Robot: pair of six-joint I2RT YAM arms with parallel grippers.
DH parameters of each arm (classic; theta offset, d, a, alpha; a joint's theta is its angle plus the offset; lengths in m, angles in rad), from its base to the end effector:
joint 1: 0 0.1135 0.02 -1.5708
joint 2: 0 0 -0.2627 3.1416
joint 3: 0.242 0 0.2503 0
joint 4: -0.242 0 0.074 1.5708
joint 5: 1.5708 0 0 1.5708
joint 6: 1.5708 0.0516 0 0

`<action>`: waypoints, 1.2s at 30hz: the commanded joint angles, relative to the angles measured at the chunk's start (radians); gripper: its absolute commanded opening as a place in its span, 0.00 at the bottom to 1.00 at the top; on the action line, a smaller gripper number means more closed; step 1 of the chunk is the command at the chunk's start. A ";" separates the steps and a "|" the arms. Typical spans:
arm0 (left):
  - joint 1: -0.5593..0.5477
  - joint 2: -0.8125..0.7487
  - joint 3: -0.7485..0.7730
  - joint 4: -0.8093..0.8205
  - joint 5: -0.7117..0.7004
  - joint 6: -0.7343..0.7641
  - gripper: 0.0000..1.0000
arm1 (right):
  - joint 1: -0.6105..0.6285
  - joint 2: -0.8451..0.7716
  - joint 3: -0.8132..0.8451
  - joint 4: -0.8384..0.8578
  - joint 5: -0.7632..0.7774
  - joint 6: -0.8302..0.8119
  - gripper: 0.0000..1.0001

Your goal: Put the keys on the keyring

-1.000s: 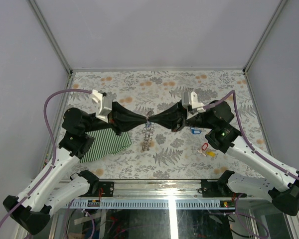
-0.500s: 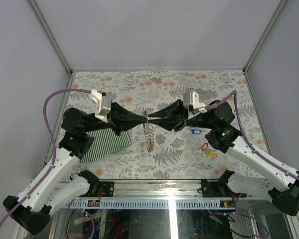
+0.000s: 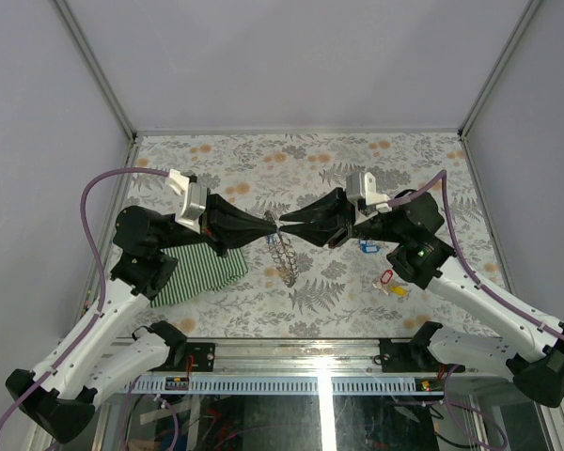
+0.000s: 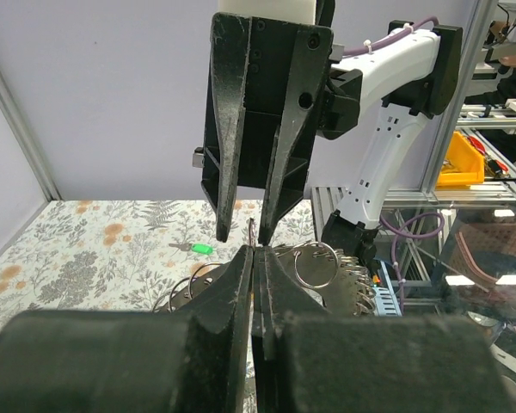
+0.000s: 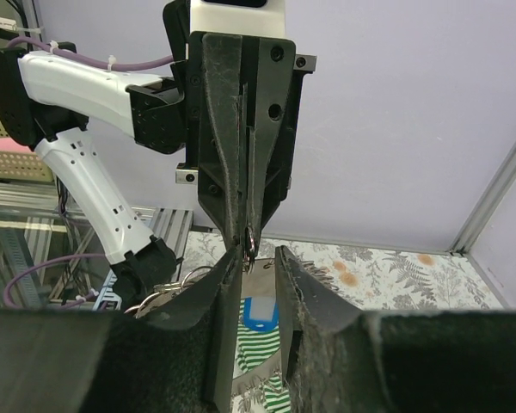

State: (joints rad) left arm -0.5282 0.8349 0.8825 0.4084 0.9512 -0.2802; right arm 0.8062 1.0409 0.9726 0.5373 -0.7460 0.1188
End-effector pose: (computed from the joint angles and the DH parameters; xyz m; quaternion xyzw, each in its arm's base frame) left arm 0.1316 -0.1254 0.4255 0.4438 0.4186 -0.5194 0.5984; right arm 0.1364 0.1928 0.4340 -0.4566 0.3543 0.5247 0.6250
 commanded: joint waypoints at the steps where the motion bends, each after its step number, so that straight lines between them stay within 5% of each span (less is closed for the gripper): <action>1: -0.001 -0.012 0.016 0.076 0.012 -0.011 0.00 | 0.011 0.003 0.023 0.078 -0.016 0.019 0.27; 18: -0.001 -0.011 0.018 0.079 0.020 -0.010 0.00 | 0.011 0.035 0.026 0.099 -0.043 0.045 0.21; 24: -0.001 -0.012 0.019 0.078 0.017 -0.010 0.00 | 0.010 0.039 0.036 0.083 -0.050 0.046 0.02; 28: -0.001 -0.021 0.017 0.066 0.004 -0.004 0.01 | 0.010 0.025 0.032 0.067 -0.041 0.033 0.00; 30: -0.001 -0.024 0.014 0.053 -0.001 -0.001 0.07 | 0.010 0.008 0.028 0.045 -0.024 0.013 0.00; 34: -0.001 -0.024 0.018 -0.028 -0.038 0.016 0.37 | 0.010 -0.031 0.018 0.006 0.021 -0.032 0.00; 36: -0.001 -0.024 0.025 -0.078 -0.058 0.029 0.44 | 0.010 -0.053 0.001 -0.009 0.044 -0.053 0.00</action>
State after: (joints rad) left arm -0.5282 0.8223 0.8825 0.3939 0.9428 -0.2737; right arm 0.8070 1.0611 0.9707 0.5205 -0.7631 0.1242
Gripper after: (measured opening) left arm 0.387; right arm 0.011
